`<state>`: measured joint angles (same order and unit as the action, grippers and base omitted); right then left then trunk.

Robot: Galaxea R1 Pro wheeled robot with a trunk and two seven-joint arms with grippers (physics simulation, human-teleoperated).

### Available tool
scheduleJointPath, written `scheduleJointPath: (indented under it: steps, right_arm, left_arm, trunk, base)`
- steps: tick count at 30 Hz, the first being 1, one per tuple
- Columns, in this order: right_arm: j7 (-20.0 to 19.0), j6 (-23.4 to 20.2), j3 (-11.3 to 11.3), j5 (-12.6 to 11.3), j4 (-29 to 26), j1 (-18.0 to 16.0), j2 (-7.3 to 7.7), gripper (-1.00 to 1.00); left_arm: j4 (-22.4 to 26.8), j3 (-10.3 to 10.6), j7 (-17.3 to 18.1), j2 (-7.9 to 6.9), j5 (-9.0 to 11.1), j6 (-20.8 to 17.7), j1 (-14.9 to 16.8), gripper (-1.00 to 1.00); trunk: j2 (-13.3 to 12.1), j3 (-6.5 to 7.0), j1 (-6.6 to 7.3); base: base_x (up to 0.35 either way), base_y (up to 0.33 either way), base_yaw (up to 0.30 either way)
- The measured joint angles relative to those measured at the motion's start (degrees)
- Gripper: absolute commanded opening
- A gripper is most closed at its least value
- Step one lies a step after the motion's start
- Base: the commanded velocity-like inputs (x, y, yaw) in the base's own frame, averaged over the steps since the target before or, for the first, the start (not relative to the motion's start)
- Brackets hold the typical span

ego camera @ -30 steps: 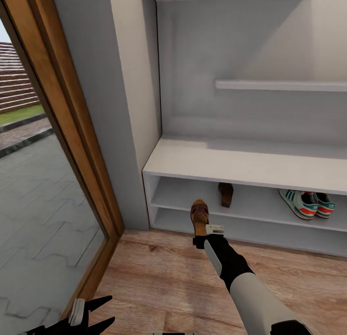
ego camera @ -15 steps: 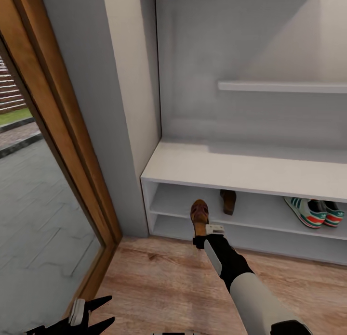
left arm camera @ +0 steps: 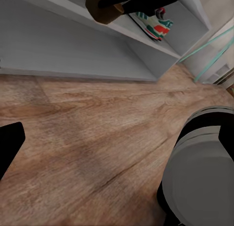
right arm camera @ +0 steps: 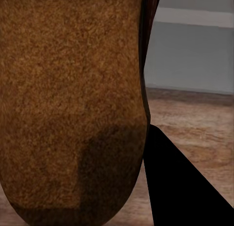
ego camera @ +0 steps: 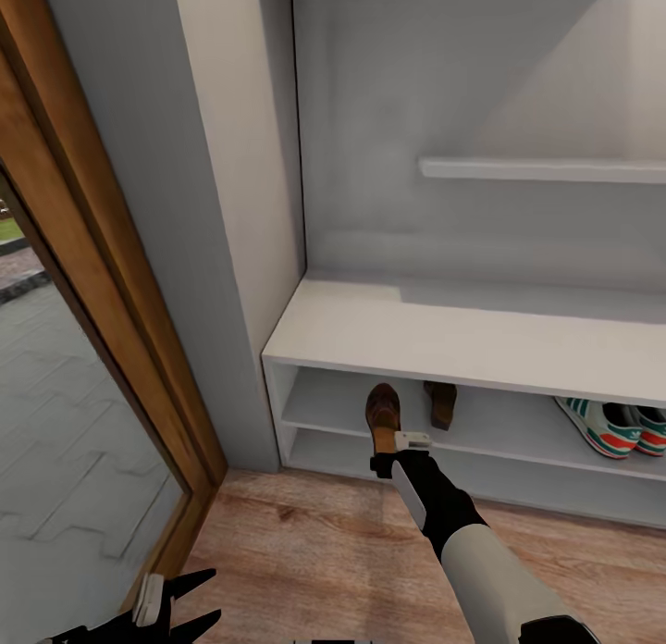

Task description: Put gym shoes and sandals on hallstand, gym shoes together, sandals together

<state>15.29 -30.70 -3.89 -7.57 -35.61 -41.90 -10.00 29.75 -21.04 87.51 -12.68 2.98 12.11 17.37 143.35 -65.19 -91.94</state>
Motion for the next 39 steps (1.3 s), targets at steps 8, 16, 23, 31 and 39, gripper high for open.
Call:
scheduleJointPath:
  steps: [8,16,23,31,39]
  right_arm:
    - [0.0,0.0,0.4,0.0,0.0,0.0,0.0,-1.0]
    - [0.0,0.0,2.4,0.0,0.0,0.0,0.0,-1.0]
    - [0.0,0.0,2.7,0.0,0.0,0.0,0.0,-1.0]
    - [0.0,0.0,2.7,0.0,0.0,0.0,0.0,-1.0]
    - [0.0,0.0,2.7,0.0,0.0,0.0,0.0,-1.0]
  left_arm:
    - [0.0,-0.1,0.0,0.02,0.0,0.0,0.0,1.0]
    - [0.0,-0.1,0.0,0.02,0.0,0.0,0.0,1.0]
    - [0.0,-0.2,0.0,-0.03,0.1,0.0,0.0,1.0]
    - [0.0,-0.2,-0.3,0.01,-0.1,0.0,0.0,1.0]
    - [0.0,-0.1,-0.3,0.02,-0.1,0.0,0.0,1.0]
  trunk:
    - [0.0,0.0,0.01]
    - [0.0,0.0,0.0]
    - [0.0,0.0,0.0]
    - [0.0,0.0,0.01]
    - [0.0,0.0,0.01]
  base:
    - [0.041,-0.021,0.0]
    - [0.095,-0.073,-0.001]
    - [0.025,-0.004,-0.082]
    - [0.154,0.0,-0.002]
    - [0.071,-0.031,0.0]
